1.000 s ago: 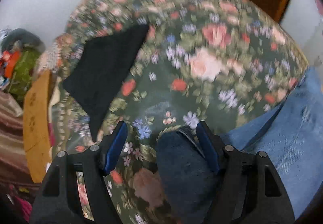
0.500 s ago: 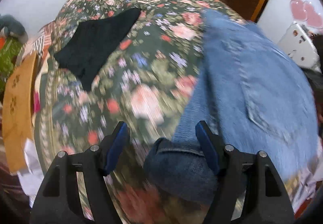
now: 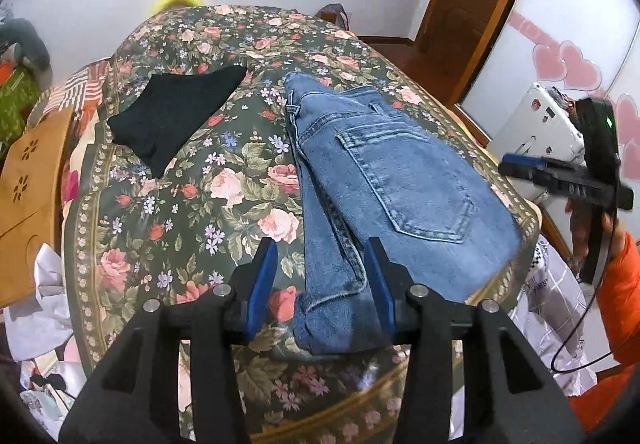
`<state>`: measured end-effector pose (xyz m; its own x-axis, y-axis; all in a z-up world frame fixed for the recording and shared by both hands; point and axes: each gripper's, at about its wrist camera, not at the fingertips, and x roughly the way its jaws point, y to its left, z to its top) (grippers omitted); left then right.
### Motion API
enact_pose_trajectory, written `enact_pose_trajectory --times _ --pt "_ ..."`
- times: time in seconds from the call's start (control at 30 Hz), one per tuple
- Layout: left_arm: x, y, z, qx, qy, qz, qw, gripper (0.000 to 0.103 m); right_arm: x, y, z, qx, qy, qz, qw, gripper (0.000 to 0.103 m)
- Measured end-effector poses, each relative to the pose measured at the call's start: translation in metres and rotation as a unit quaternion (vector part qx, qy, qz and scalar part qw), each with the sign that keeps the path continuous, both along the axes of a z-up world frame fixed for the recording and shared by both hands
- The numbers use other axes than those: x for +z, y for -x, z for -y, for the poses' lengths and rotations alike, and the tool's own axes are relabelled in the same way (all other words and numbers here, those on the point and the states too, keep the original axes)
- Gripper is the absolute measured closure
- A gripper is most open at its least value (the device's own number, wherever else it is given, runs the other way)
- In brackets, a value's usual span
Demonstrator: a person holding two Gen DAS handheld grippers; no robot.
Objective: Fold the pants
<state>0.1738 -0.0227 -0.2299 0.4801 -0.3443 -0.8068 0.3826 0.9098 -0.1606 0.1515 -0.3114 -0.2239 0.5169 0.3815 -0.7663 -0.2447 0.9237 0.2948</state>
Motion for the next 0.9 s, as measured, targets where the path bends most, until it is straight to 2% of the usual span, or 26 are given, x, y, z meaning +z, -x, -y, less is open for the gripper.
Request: enact_pose_trajectory --times 0.17,0.3,0.4,0.47,0.57,0.63,0.73,0.9 --pt "-0.024 0.013 0.010 -0.028 0.011 -0.039 0.9988 0.058 -0.012 0.022 -0.028 0.027 -0.007 -0.003 1.000 0.050" --pt "-0.044 0.019 0.019 -0.024 -0.030 -0.023 0.9990 0.057 -0.043 0.025 -0.042 0.022 -0.008 -0.038 0.999 0.055" --pt "-0.054 0.018 0.019 -0.005 -0.046 -0.023 0.9987 0.057 -0.050 0.027 -0.043 0.020 -0.002 -0.031 0.999 0.063" --pt "-0.059 0.014 0.011 0.022 -0.032 -0.034 0.9986 0.057 -0.047 0.030 -0.044 0.021 0.010 -0.019 1.000 0.070" --pt "-0.065 0.013 -0.004 0.062 0.008 -0.057 0.9964 0.057 -0.047 0.033 -0.040 0.019 0.006 -0.016 1.000 0.073" --pt "-0.067 0.016 -0.006 0.071 0.016 -0.059 0.9956 0.056 -0.049 0.036 -0.040 0.017 0.005 -0.015 1.000 0.073" --pt "-0.060 0.017 -0.007 0.075 0.006 -0.056 0.9956 0.057 -0.046 0.039 -0.042 0.022 0.017 -0.011 1.000 0.074" --pt "-0.033 0.012 0.001 0.051 -0.044 -0.035 0.9971 0.058 -0.032 0.035 -0.032 0.033 0.020 -0.015 0.999 0.074"
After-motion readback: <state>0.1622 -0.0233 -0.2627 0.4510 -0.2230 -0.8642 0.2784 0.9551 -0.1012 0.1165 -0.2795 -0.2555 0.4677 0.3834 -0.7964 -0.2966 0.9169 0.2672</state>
